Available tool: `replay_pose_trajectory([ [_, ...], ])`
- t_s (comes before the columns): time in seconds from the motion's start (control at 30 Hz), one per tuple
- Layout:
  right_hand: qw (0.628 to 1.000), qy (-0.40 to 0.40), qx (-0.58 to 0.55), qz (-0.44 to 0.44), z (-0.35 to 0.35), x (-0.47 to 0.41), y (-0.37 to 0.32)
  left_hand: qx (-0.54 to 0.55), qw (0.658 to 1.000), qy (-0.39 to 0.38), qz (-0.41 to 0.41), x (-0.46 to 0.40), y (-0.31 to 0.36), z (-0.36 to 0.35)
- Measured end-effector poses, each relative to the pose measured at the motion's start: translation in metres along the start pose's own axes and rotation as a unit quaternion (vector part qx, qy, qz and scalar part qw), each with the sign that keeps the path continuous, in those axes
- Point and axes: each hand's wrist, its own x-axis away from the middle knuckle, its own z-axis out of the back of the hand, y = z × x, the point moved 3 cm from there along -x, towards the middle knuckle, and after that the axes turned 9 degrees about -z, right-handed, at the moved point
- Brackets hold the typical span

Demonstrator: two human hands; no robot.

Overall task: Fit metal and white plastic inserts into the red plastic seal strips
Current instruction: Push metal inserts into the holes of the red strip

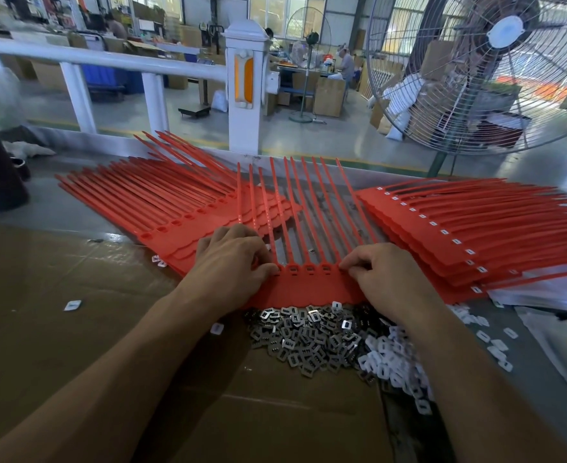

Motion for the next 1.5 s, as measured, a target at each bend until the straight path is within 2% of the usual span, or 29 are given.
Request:
replay_pose_trajectory([
  [0.27,0.999,-0.005,0.009,0.036,0.007,0.013,-0.007,0.006,1.0,0.001,0.0,0.0,0.001,0.001],
  [0.5,0.976,-0.182,0.001,0.117,0.003,0.029,-0.023,-0.003,1.0,0.003,0.002,0.0,0.001,0.001],
  [0.6,0.968,-0.216,0.005,0.128,-0.001,0.032,-0.027,-0.008,1.0,0.004,0.004,0.0,0.001,0.001],
  [0.97,0.967,-0.214,0.01,0.14,-0.007,0.03,-0.026,-0.012,1.0,0.004,0.003,0.0,0.0,0.0],
  [1.1,0.974,-0.177,-0.055,0.13,-0.004,0.029,-0.024,-0.009,1.0,0.002,0.003,0.0,-0.001,0.0],
  [1.33,0.978,0.004,-0.207,0.005,0.013,0.016,-0.005,-0.006,1.0,-0.003,0.0,0.0,-0.001,0.001],
  [1.43,0.974,0.038,-0.218,-0.048,0.015,0.009,0.004,-0.007,1.0,-0.003,0.002,0.0,0.0,0.001],
  [1.5,0.979,0.056,-0.186,-0.067,0.016,0.006,0.01,-0.01,1.0,-0.002,0.003,0.0,0.0,0.0],
])
